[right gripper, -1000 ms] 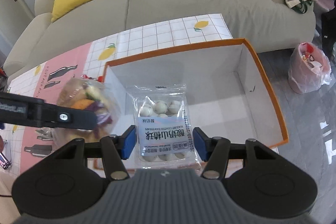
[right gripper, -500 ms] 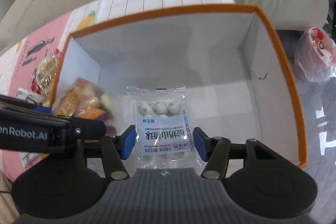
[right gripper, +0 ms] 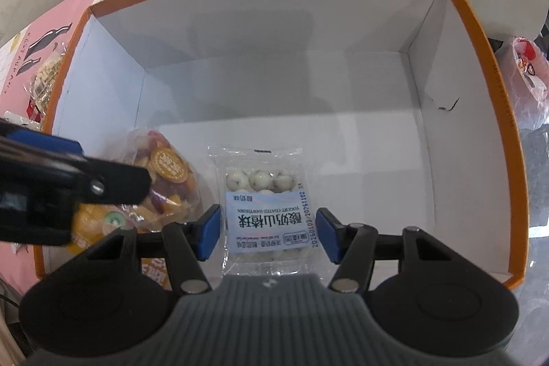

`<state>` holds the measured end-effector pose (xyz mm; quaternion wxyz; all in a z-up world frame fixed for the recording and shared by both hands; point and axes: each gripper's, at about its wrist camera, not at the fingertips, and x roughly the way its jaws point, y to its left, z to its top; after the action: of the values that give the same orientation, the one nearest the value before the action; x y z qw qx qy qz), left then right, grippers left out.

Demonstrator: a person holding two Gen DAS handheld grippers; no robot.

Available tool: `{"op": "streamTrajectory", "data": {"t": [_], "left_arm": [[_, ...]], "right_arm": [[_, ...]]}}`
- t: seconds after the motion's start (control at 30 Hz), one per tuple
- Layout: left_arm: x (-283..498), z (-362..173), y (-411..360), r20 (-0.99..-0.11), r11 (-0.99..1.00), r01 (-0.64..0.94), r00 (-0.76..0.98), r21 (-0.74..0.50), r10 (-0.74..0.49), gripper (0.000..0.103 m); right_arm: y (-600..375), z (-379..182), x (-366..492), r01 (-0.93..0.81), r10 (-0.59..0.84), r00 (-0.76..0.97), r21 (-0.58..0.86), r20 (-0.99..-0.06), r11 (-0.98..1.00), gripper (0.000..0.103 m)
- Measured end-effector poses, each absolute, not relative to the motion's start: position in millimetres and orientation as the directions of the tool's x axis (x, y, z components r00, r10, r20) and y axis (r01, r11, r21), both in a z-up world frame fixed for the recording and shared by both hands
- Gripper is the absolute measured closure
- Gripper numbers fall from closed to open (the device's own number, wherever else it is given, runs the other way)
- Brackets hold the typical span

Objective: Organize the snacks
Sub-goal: 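Carry both bags into the orange box and open both tools, then lift both tools out of the box back toward the snack pile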

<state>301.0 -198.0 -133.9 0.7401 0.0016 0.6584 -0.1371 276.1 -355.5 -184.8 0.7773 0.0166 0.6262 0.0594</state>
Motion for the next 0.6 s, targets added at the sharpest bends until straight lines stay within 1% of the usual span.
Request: {"op": "streamTrajectory", "data": {"t": [0.13, 0.27, 0.3, 0.33, 0.4, 0.6], "left_arm": [[299, -123, -189, -0.969, 0.96, 0.204, 0.116, -0.19, -0.217, 0.016], [295, -117, -184, -0.964, 0.956, 0.205, 0.12, -0.208, -0.236, 0.015], [294, -116, -184, -0.964, 0.957, 0.202, 0.119, -0.21, -0.237, 0.015], [293, -115, -183, -0.963, 0.956, 0.201, 0.117, -0.215, -0.241, 0.015], [291, -114, -181, -0.961, 0.954, 0.199, 0.114, -0.226, -0.252, 0.015], [287, -107, -176, -0.951, 0.945, 0.203, 0.121, -0.256, -0.284, 0.013]], "right_arm": [[-353, -190, 278, -0.064, 0.093, 0.184, 0.082, -0.979, 0.995, 0.042], [-347, -192, 277, -0.069, 0.067, 0.17, 0.056, -0.983, 0.996, 0.041], [-347, -191, 278, -0.068, 0.064, 0.167, 0.053, -0.984, 0.996, 0.04], [-345, -190, 278, -0.064, 0.058, 0.164, 0.048, -0.985, 0.997, 0.035], [-344, -189, 279, -0.057, 0.038, 0.164, 0.029, -0.986, 0.998, 0.029], [-344, -175, 272, -0.069, 0.007, 0.196, -0.006, -0.981, 0.998, 0.026]]}}
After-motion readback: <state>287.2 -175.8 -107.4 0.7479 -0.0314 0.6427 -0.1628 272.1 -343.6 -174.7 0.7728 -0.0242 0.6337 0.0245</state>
